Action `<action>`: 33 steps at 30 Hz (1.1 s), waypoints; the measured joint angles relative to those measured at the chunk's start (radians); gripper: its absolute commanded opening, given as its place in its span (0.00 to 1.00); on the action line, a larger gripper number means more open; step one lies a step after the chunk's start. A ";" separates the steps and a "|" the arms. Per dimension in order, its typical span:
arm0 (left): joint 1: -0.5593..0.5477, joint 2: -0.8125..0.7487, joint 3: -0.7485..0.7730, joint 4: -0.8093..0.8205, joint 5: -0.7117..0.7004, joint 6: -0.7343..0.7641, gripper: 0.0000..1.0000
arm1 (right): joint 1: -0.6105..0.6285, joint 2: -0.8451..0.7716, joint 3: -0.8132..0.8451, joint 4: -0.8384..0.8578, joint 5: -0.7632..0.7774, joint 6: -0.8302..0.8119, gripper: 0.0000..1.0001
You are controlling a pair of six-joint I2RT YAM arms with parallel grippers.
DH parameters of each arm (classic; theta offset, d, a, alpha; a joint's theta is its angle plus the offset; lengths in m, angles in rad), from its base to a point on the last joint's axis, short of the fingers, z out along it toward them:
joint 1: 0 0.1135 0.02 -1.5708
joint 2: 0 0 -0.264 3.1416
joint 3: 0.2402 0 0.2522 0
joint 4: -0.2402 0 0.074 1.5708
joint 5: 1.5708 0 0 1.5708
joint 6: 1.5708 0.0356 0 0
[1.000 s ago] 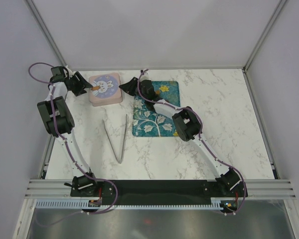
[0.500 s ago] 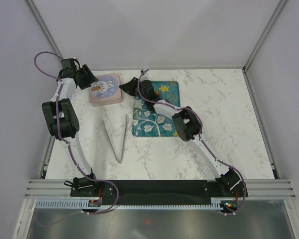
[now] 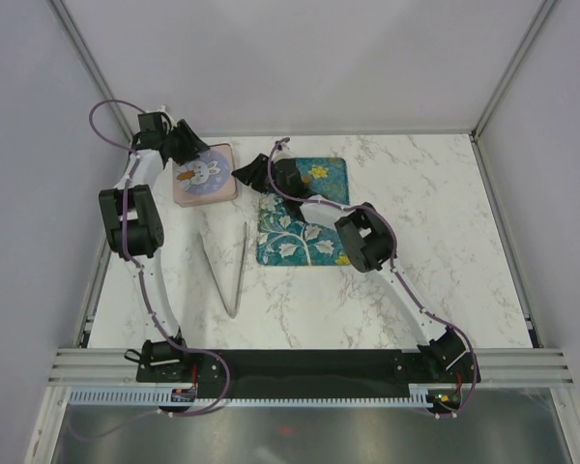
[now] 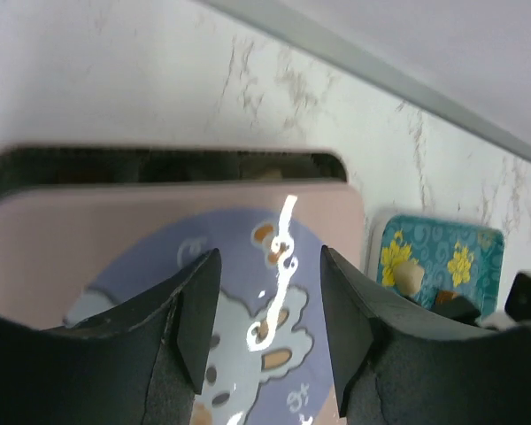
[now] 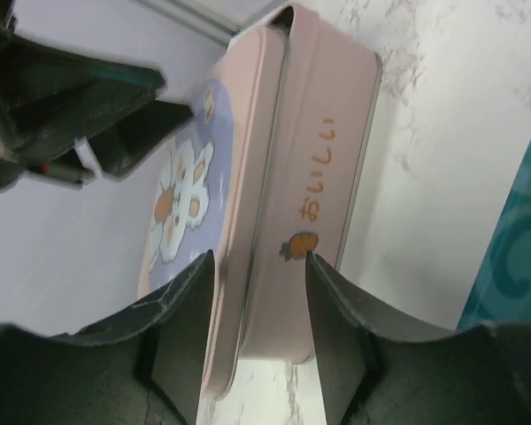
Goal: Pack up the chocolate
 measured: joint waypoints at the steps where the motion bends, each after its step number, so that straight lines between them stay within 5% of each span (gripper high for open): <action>1: 0.002 0.032 0.036 0.028 0.030 -0.015 0.58 | 0.000 -0.018 -0.029 0.000 0.000 -0.003 0.56; 10: 0.010 0.170 0.213 0.105 0.046 -0.073 0.59 | -0.008 -0.171 -0.252 -0.009 -0.033 -0.085 0.55; 28: 0.013 0.177 0.195 0.137 0.092 -0.068 0.60 | -0.007 0.011 0.118 -0.126 -0.021 -0.145 0.54; 33: 0.014 0.177 0.155 0.219 0.138 -0.073 0.60 | 0.000 0.095 0.240 -0.147 -0.008 -0.121 0.34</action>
